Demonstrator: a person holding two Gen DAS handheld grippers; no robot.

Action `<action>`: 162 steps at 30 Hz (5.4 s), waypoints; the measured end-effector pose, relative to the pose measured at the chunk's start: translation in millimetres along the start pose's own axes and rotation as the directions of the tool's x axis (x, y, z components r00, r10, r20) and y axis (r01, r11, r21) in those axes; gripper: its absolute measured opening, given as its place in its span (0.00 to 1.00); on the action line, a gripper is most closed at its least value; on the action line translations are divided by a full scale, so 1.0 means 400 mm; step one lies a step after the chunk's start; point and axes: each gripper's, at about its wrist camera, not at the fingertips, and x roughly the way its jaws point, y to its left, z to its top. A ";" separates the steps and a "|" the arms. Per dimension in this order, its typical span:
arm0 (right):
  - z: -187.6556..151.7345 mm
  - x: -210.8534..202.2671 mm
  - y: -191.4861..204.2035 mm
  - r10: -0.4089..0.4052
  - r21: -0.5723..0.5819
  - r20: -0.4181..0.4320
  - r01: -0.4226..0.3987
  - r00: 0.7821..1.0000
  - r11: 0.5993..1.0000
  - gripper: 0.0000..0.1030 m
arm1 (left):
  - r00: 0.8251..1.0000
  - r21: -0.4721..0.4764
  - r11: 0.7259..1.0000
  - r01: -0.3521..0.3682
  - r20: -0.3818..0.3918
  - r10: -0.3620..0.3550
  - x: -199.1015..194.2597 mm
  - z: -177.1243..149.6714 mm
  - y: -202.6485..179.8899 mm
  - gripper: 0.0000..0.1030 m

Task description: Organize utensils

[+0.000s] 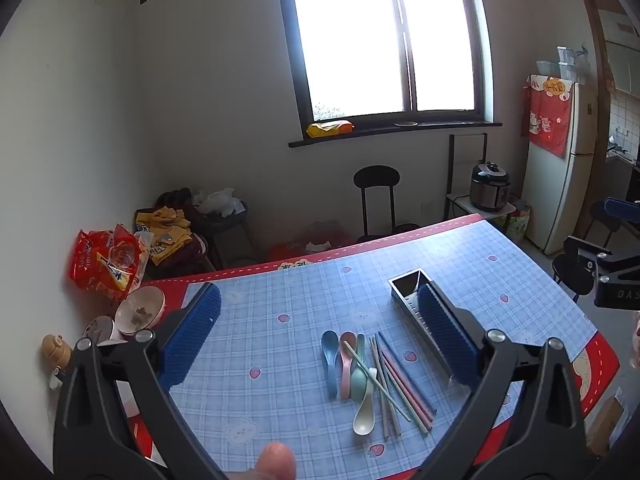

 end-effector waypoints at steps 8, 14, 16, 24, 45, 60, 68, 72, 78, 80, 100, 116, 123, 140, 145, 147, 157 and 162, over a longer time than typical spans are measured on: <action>0.001 0.000 -0.002 -0.003 -0.003 0.002 0.003 1.000 1.000 0.95 | 1.000 -0.006 1.000 0.005 -0.003 -0.005 0.001 0.000 0.001 0.95; 0.001 0.000 -0.003 -0.002 -0.001 0.002 0.002 1.000 1.000 0.95 | 1.000 -0.006 1.000 0.005 -0.001 -0.005 0.000 0.000 0.000 0.95; 0.001 0.000 -0.003 -0.002 -0.001 0.002 0.002 1.000 1.000 0.95 | 1.000 -0.006 1.000 0.005 -0.001 -0.005 -0.001 0.000 0.000 0.95; 0.000 -0.001 -0.003 -0.003 0.000 0.002 0.003 1.000 1.000 0.95 | 1.000 -0.008 1.000 0.005 0.001 -0.005 -0.001 0.000 0.001 0.95; -0.001 0.000 -0.005 -0.002 0.001 0.002 0.002 1.000 1.000 0.95 | 1.000 -0.008 1.000 0.006 0.001 -0.006 -0.008 -0.004 -0.001 0.95; -0.006 0.001 -0.002 -0.002 0.001 0.002 0.002 1.000 1.000 0.95 | 1.000 -0.009 1.000 0.004 0.001 -0.004 -0.012 0.000 -0.001 0.95; -0.006 0.001 -0.002 -0.004 0.001 0.002 0.004 1.000 1.000 0.95 | 1.000 -0.008 1.000 0.004 0.002 -0.004 -0.016 -0.006 -0.007 0.95; -0.006 -0.002 -0.004 -0.006 0.002 0.001 0.006 1.000 1.000 0.95 | 1.000 -0.010 1.000 0.003 0.002 -0.003 -0.016 -0.006 -0.006 0.95; -0.008 0.008 -0.002 -0.005 0.002 0.001 0.005 1.000 1.000 0.95 | 1.000 -0.010 1.000 0.003 0.002 -0.003 -0.016 -0.009 0.000 0.95; -0.007 0.006 -0.004 -0.005 0.002 0.000 0.005 1.000 1.000 0.95 | 1.000 -0.010 1.000 0.002 0.001 -0.002 -0.016 -0.009 0.000 0.95; -0.118 0.163 -0.049 0.156 0.107 -0.100 -0.146 0.983 0.984 0.95 | 0.996 -0.100 0.994 0.031 -0.075 -0.039 0.102 -0.097 -0.004 0.95; -0.314 0.423 -0.012 0.350 0.030 -0.343 -0.362 0.872 0.932 0.95 | 0.927 -0.141 0.978 -0.156 -0.364 0.095 0.226 -0.292 -0.046 0.85; -0.318 0.470 0.034 0.425 0.078 -0.368 -0.428 0.827 0.900 0.94 | 0.921 -0.122 0.988 -0.098 -0.387 0.044 0.279 -0.325 -0.023 0.76; -0.358 0.583 0.269 0.445 0.067 -0.508 -0.482 0.737 0.874 0.37 | 0.847 -0.209 0.951 0.228 -0.439 -0.299 0.527 -0.471 0.024 0.32; -0.352 0.638 0.374 0.490 0.055 -0.519 -0.544 0.701 0.837 0.30 | 0.824 -0.245 0.936 0.254 -0.452 -0.342 0.576 -0.500 0.049 0.31; -0.357 0.661 0.411 0.493 0.053 -0.538 -0.557 0.683 0.829 0.26 | 0.815 -0.258 0.929 0.266 -0.454 -0.360 0.590 -0.511 0.055 0.31; -0.386 0.717 0.489 0.500 0.078 -0.592 -0.573 0.632 0.816 0.18 | 0.779 -0.305 0.911 0.279 -0.482 -0.400 0.614 -0.556 0.069 0.31; -0.382 0.731 0.493 0.513 0.100 -0.586 -0.572 0.627 0.814 0.10 | 0.768 -0.320 0.904 0.284 -0.489 -0.414 0.620 -0.561 0.072 0.31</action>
